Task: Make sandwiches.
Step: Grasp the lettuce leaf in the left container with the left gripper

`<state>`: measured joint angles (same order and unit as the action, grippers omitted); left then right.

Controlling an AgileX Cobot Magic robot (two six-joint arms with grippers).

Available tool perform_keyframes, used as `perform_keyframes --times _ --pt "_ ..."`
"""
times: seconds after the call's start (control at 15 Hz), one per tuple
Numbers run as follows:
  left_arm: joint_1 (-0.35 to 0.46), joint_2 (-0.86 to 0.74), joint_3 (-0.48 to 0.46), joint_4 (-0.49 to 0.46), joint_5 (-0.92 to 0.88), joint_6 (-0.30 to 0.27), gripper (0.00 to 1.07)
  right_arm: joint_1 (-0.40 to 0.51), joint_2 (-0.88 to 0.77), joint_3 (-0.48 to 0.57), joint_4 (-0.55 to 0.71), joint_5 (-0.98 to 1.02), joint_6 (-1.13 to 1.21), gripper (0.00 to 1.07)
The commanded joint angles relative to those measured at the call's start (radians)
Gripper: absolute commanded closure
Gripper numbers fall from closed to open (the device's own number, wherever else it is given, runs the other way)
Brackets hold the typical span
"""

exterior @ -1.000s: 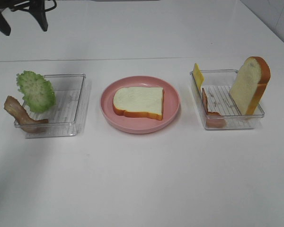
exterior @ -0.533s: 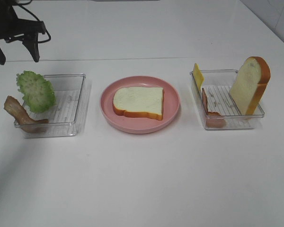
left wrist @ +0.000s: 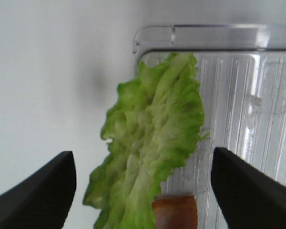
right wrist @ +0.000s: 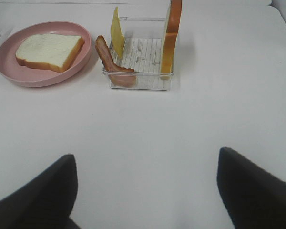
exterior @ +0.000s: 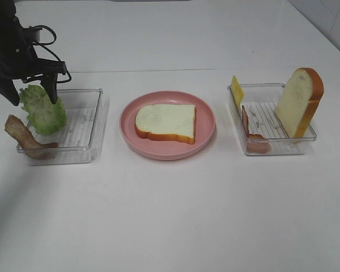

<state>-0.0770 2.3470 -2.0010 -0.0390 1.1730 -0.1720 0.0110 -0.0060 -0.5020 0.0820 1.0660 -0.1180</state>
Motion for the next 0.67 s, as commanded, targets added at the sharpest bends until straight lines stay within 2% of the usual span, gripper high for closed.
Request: perform_keyframes --times 0.07,0.6,0.67 --pt "0.0 0.002 0.007 0.001 -0.012 0.003 0.4 -0.007 -0.013 0.001 0.005 -0.009 -0.006 0.31" --pt "0.0 0.002 0.007 -0.007 -0.033 0.003 0.86 -0.007 -0.013 0.001 0.005 -0.009 -0.006 0.31" --pt "0.0 0.002 0.007 -0.023 -0.036 0.003 0.94 -0.007 -0.013 0.001 0.005 -0.009 -0.006 0.31"
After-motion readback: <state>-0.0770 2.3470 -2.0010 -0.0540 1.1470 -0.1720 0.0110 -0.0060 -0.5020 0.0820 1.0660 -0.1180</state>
